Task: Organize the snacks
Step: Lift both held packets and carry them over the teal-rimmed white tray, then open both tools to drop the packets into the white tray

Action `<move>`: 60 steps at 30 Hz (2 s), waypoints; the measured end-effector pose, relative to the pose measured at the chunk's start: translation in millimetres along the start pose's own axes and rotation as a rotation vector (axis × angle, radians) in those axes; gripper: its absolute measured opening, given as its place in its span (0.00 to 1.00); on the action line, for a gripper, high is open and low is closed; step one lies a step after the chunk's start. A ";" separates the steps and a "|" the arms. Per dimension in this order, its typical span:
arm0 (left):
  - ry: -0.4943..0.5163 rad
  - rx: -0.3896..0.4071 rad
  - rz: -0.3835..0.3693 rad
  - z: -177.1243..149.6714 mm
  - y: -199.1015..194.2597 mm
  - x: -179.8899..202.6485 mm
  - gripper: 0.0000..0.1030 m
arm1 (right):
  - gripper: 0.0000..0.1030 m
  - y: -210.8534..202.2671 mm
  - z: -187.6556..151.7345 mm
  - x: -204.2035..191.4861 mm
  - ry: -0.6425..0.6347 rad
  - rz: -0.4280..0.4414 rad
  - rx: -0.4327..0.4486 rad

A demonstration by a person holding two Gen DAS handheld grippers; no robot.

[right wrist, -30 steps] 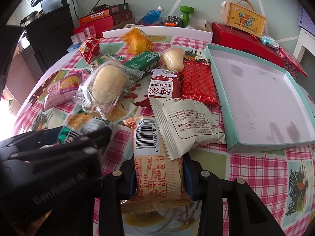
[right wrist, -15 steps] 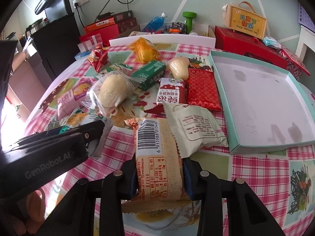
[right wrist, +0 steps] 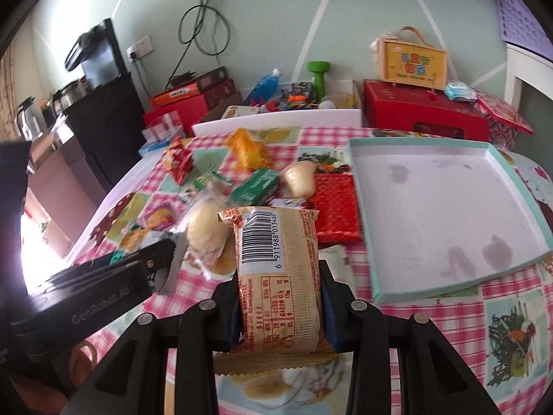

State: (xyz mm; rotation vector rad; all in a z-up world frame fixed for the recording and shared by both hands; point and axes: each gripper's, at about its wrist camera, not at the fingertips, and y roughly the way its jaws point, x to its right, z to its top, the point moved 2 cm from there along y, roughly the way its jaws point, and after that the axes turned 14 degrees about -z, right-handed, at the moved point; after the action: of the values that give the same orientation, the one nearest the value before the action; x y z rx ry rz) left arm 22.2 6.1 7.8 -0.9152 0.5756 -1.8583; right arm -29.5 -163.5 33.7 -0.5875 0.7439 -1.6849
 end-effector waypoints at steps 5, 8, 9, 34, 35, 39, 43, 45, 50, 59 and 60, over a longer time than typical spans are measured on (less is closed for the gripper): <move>0.048 -0.024 -0.016 5.0 14.1 23.4 0.53 | 0.38 8.2 15.5 37.5 0.058 -0.127 0.058; 0.089 -0.043 -0.041 9.7 24.8 44.7 0.53 | 0.38 17.4 20.0 66.4 0.114 -0.217 0.071; 0.105 -0.049 -0.047 11.7 28.7 52.9 0.53 | 0.38 20.3 20.4 74.8 0.132 -0.239 0.066; 0.273 -0.192 -0.264 39.7 149.9 212.3 0.53 | 0.38 53.3 14.2 189.9 0.315 -0.417 0.017; 0.271 -0.197 -0.259 38.8 152.7 212.4 0.53 | 0.38 52.8 14.4 189.5 0.313 -0.417 0.020; 0.265 -0.208 -0.250 36.4 161.0 209.4 0.53 | 0.38 52.7 16.1 191.6 0.324 -0.414 0.037; 0.256 -0.206 -0.243 36.5 166.5 206.0 0.53 | 0.38 58.4 17.6 193.5 0.341 -0.403 0.038; 0.252 -0.202 -0.236 37.1 167.8 204.4 0.53 | 0.38 62.0 17.6 192.3 0.336 -0.403 0.036; 0.217 -0.203 -0.233 38.8 168.6 198.4 0.70 | 0.46 67.8 15.9 192.4 0.332 -0.401 0.009; 0.186 -0.215 -0.226 32.1 156.5 192.4 0.71 | 0.65 67.0 10.8 202.3 0.351 -0.398 -0.039; 0.179 -0.213 -0.227 31.6 153.8 190.6 0.71 | 0.65 68.5 9.6 202.3 0.347 -0.393 -0.051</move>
State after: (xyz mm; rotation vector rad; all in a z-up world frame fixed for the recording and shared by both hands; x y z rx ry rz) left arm 80.5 -232.6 -17.0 -0.9917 0.8210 -2.1277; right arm -24.0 -372.6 -10.7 -0.5037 0.9662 -2.1714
